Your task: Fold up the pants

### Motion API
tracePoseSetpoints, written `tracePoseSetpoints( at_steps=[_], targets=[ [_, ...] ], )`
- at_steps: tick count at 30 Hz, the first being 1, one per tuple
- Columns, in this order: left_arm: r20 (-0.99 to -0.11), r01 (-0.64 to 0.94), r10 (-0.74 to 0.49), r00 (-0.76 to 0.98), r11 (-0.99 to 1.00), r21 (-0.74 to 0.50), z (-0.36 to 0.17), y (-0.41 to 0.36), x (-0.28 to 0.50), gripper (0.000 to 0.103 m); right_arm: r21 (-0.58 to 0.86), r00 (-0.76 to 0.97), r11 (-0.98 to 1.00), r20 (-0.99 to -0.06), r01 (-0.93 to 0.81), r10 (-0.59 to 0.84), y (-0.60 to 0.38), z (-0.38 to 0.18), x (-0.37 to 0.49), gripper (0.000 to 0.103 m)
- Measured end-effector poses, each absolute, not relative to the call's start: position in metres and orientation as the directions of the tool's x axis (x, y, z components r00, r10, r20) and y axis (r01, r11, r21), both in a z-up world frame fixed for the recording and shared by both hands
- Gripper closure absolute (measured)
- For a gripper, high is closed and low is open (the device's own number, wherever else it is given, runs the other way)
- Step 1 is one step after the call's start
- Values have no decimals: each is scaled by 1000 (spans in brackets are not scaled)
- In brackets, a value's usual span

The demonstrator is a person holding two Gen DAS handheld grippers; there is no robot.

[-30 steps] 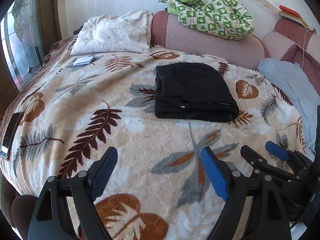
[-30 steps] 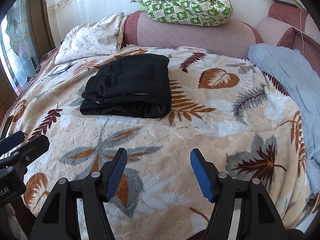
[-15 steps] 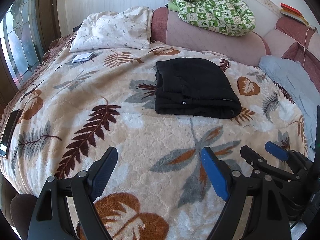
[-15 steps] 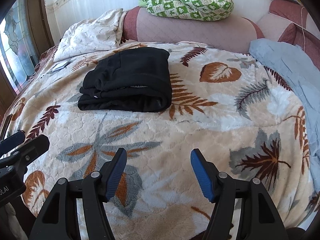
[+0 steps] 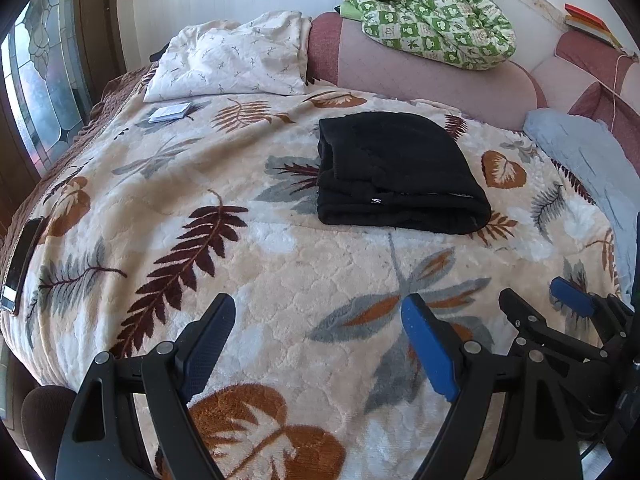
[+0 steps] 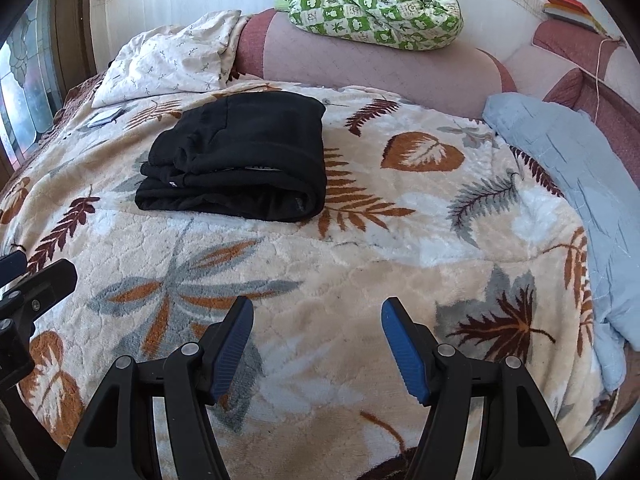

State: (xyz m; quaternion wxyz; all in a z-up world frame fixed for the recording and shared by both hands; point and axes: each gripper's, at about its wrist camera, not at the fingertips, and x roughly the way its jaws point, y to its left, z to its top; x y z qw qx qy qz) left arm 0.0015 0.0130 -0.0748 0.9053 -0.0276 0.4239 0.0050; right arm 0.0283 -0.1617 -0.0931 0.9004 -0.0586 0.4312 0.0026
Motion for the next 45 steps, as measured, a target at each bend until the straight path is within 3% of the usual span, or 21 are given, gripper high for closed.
tracePoseSetpoints(
  at_steps=[23, 45],
  targets=[
    [-770, -6, 10, 639, 1000, 7, -77, 0, 0, 18, -152, 671, 988, -730, 27, -130, -181, -82, 23, 31],
    [-777, 7, 6, 629, 1000, 14, -82, -7, 0, 18, -147, 671, 989, -731, 27, -126, -184, -83, 24, 31]
  ],
)
